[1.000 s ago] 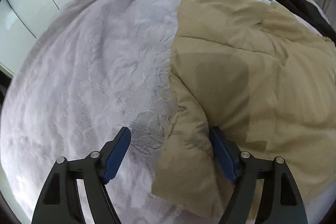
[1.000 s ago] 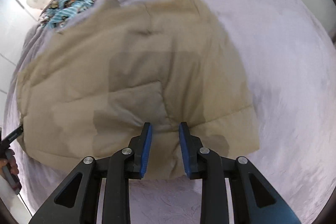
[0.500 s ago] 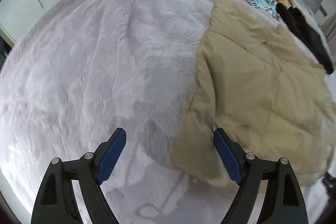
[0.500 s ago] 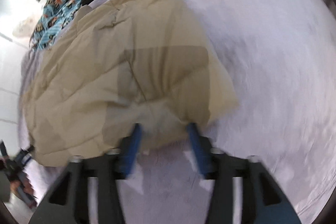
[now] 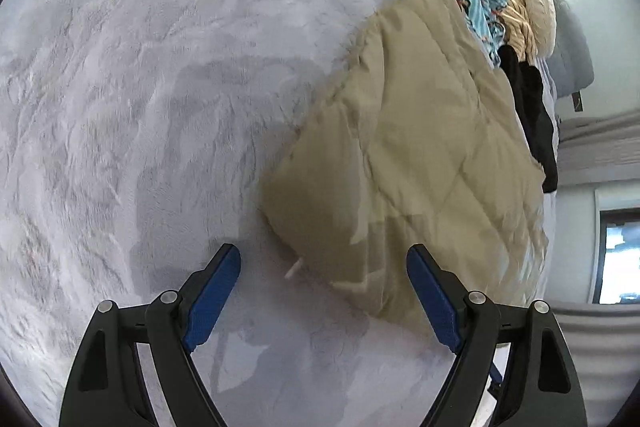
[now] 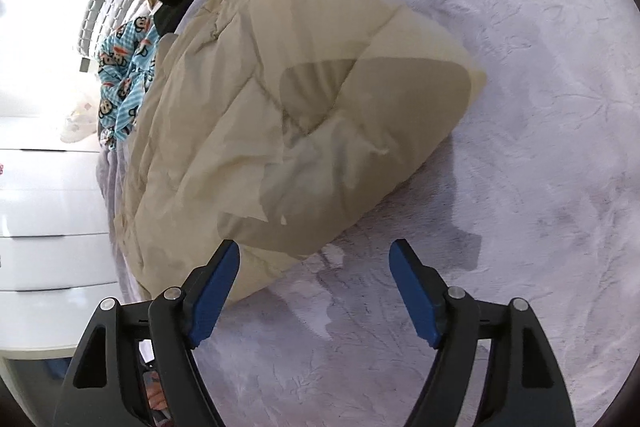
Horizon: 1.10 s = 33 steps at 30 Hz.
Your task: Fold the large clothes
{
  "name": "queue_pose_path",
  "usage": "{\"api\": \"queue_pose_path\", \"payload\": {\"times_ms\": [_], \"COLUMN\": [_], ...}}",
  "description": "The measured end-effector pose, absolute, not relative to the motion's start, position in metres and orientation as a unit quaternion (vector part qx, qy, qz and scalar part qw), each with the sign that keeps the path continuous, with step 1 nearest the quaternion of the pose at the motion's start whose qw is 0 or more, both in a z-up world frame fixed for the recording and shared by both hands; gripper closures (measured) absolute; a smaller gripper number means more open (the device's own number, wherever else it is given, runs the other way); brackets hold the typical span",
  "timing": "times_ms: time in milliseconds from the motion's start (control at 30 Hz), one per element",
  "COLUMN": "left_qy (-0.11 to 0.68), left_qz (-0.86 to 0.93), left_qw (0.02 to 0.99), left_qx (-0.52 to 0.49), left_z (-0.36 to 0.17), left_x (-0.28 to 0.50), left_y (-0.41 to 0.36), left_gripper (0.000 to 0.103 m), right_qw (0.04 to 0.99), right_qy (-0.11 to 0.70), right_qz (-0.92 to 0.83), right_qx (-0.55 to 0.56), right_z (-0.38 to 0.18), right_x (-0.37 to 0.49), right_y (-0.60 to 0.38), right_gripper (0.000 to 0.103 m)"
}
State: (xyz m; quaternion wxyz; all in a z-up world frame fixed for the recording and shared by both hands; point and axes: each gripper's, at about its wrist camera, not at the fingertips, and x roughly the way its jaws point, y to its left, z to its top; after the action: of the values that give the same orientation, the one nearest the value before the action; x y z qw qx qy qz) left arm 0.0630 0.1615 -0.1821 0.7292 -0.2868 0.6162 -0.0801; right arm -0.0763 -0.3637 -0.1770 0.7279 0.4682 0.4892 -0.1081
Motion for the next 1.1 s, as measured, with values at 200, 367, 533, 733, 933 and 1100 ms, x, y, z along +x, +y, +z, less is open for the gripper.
{"api": "queue_pose_path", "payload": {"times_ms": [200,367,533,733,933,1100], "left_qy": [0.604,0.606,0.606,0.601,0.584,0.588], "left_qz": [-0.008,-0.066,-0.138,-0.130,-0.111,-0.129], "left_qw": [0.756,0.733,0.695,0.696,0.711,0.722], "left_qx": [-0.252,-0.303,-0.361,-0.371,-0.375,-0.341], "left_z": [-0.189,-0.189,-0.201,-0.218,-0.213,-0.198], "left_x": [0.086,0.072,0.067,0.084,0.100,0.110], "left_y": [0.185,0.183,0.152,0.125,0.117,0.104], "left_gripper": [0.017,0.017,0.017,0.017,0.017,0.074], "right_qw": [0.719,0.707,0.684,0.678,0.676,0.659], "right_qy": [0.495,0.473,0.437,0.431,0.397,0.404], "right_qz": [-0.114,-0.114,-0.087,-0.054,-0.021,-0.014], "right_qx": [0.476,0.513,0.578,0.593,0.621,0.635], "right_z": [-0.185,-0.195,-0.215,-0.232,-0.238,-0.243], "right_x": [-0.075,-0.084,-0.087,-0.067,-0.036,-0.021], "right_y": [-0.367,-0.379,-0.383,-0.376,-0.379,-0.379], "right_gripper": [0.023,0.023,0.013,0.013,0.012,0.012]}}
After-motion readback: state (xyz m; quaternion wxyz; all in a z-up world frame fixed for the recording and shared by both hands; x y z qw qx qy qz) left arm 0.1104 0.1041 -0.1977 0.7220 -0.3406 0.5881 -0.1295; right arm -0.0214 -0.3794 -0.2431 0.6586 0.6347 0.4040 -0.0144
